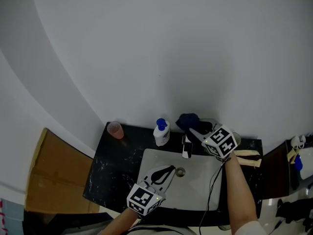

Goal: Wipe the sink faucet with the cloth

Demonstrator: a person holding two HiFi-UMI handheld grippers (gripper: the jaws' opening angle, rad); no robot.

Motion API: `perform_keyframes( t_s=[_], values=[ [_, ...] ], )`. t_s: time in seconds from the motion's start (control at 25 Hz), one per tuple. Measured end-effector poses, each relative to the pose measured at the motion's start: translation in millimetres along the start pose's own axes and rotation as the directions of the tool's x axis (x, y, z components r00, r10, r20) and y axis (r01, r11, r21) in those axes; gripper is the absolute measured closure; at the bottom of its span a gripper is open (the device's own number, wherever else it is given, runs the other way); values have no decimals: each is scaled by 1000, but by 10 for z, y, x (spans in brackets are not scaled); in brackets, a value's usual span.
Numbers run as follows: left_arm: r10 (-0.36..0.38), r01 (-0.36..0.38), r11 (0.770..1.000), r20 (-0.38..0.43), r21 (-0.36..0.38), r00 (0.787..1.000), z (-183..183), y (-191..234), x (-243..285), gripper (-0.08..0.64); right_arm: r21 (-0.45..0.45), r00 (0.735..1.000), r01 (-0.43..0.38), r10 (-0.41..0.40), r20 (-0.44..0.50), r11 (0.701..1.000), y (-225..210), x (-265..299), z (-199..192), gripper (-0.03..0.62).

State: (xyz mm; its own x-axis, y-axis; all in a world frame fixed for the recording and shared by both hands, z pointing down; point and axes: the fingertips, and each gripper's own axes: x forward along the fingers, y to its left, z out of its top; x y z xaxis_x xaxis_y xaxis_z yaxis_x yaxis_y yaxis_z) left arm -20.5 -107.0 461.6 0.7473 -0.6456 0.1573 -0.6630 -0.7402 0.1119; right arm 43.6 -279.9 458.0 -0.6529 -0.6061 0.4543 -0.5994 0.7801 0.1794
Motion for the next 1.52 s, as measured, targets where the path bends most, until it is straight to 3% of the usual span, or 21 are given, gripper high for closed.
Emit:
perform_keyframes(
  t_s=[0.2,0.32,0.56,0.68,0.92,1.2,1.4,1.52],
  values=[
    [0,0,1000,-13,-2,1000,10,-30,-58,543,76,984,178,-177,-23,981,-458,-42,-137,469],
    [3,-3,1000,-11,-1,1000,23,-40,-81,544,62,976,218,-218,-1,974,-475,-249,-129,469],
    [2,-2,1000,-16,-7,1000,10,-44,-103,544,37,977,90,-95,190,995,133,-843,163,469],
    [-3,3,1000,-15,-7,1000,2,-73,-102,544,38,975,3,-11,223,999,565,-981,168,469],
    [-5,4,1000,-20,-16,1000,-15,-106,-67,543,49,989,-70,63,137,996,1033,-709,-301,469],
    [15,-15,1000,-28,-15,999,-64,-111,-96,544,-13,996,-83,82,-34,996,1049,-234,-667,469],
    [29,-30,999,-29,-16,999,-72,-53,-115,544,126,993,-103,110,-50,987,796,-52,-683,469],
    [31,-31,999,-30,-18,999,-85,-45,-103,543,177,996,-44,58,-70,983,532,32,-695,469]
  ],
)
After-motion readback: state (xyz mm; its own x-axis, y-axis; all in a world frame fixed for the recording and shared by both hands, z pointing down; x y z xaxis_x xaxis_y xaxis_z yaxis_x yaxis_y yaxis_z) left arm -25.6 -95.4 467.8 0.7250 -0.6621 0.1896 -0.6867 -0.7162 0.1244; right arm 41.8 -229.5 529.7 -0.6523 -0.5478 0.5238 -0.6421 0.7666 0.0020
